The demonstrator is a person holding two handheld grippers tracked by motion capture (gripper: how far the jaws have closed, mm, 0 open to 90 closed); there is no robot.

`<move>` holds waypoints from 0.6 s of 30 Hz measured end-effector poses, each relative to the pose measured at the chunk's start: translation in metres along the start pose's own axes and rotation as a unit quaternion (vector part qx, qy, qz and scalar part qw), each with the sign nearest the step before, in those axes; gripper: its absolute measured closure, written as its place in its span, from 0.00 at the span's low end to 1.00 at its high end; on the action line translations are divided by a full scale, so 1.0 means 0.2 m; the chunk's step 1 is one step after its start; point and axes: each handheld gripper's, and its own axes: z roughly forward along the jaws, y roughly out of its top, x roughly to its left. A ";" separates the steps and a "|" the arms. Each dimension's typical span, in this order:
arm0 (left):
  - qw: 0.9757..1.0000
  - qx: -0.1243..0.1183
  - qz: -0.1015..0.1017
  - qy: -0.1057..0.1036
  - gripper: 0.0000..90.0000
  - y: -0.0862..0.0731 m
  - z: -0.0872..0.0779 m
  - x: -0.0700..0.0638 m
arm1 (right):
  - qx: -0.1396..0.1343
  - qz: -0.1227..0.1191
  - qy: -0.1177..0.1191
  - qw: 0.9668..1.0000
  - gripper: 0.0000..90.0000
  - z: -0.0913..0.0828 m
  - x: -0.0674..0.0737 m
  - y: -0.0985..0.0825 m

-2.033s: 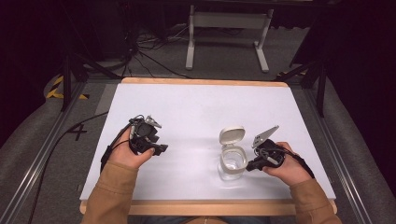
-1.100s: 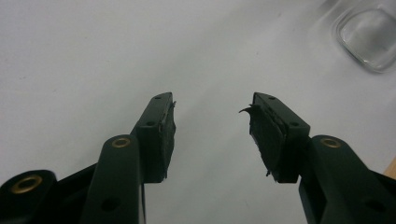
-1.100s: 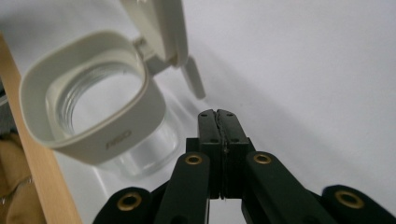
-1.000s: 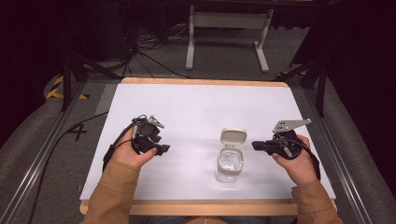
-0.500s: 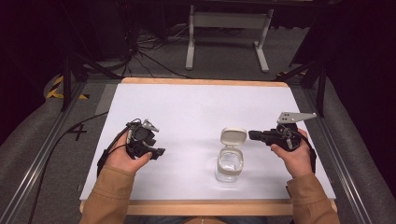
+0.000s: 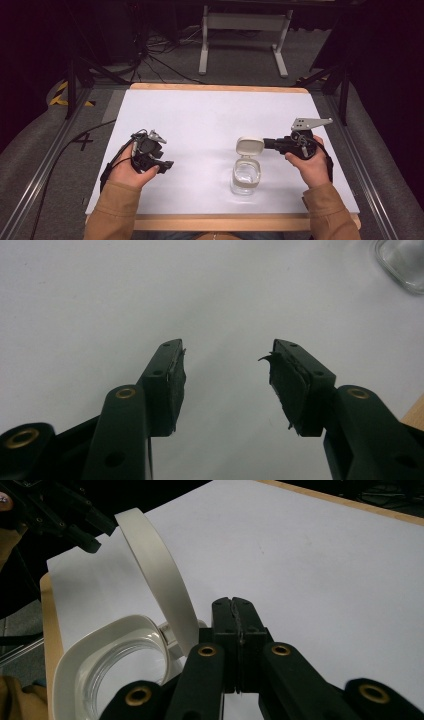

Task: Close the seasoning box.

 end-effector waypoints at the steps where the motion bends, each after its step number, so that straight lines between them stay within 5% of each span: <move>1: 1.000 0.000 0.000 0.000 0.54 0.00 0.00 0.00 | -0.001 -0.001 0.000 1.000 1.00 0.00 0.00 0.00; 18: 1.000 0.000 0.008 -0.005 0.53 0.03 0.02 -0.01 | 0.001 -0.029 0.014 0.999 1.00 -0.02 0.07 0.01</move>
